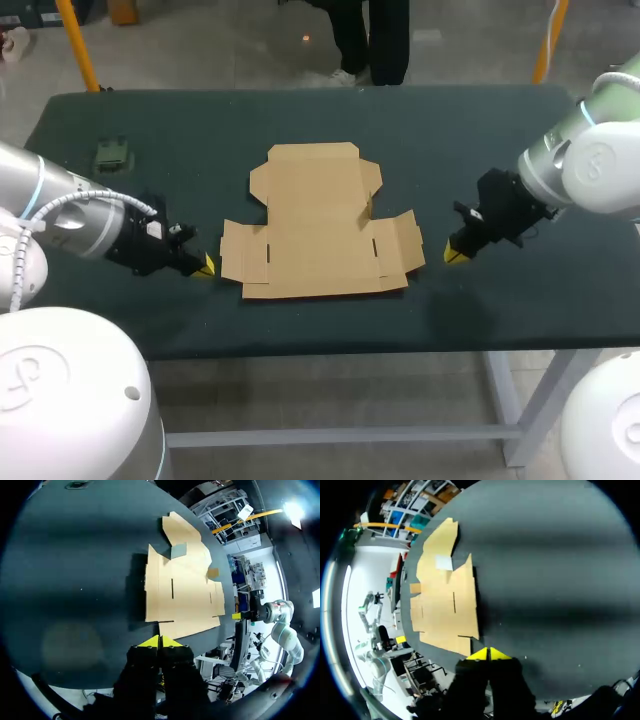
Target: Assemble the packaging by folding the flat box into shape, placing the metal phone stand inside, and closing the box properly
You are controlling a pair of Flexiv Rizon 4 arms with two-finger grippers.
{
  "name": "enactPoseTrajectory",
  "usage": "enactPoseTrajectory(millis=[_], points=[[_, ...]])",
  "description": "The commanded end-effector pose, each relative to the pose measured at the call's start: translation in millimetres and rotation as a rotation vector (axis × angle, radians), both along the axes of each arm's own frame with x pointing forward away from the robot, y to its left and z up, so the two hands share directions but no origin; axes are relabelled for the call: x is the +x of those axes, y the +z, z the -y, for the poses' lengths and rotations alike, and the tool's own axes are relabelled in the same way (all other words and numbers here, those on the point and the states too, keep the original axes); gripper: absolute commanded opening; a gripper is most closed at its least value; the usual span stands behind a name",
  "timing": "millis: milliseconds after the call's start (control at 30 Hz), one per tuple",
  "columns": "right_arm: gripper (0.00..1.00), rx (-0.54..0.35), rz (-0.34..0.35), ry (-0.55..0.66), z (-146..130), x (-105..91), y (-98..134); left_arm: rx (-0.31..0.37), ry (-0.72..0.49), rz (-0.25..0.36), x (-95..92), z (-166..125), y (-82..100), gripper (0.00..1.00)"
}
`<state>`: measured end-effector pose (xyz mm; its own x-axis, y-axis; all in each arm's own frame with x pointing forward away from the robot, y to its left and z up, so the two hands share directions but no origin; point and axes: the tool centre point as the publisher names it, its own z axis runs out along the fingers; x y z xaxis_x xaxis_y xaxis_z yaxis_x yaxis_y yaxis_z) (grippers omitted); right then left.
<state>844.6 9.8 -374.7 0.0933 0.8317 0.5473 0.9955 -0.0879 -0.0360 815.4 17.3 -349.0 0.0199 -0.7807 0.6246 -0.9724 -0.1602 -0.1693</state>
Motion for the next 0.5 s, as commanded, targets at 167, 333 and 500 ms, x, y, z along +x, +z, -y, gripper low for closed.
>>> enactPoseTrajectory(millis=[167,333,500], points=[[0.0,0.006,0.042,-0.008,3.8,-28.1,1.1,-0.037,-0.032,-0.02,-13.2,-6.9,-8.6,0.0],[0.0,0.019,0.08,-0.01,2.1,-38.5,-6.9,-0.065,-0.058,-0.036,-16.1,-7.5,-16.0,0.0],[0.0,0.027,0.104,-0.009,-1.6,-45.7,-15.4,-0.086,-0.096,-0.058,-21.2,-6.3,-20.8,0.0]])
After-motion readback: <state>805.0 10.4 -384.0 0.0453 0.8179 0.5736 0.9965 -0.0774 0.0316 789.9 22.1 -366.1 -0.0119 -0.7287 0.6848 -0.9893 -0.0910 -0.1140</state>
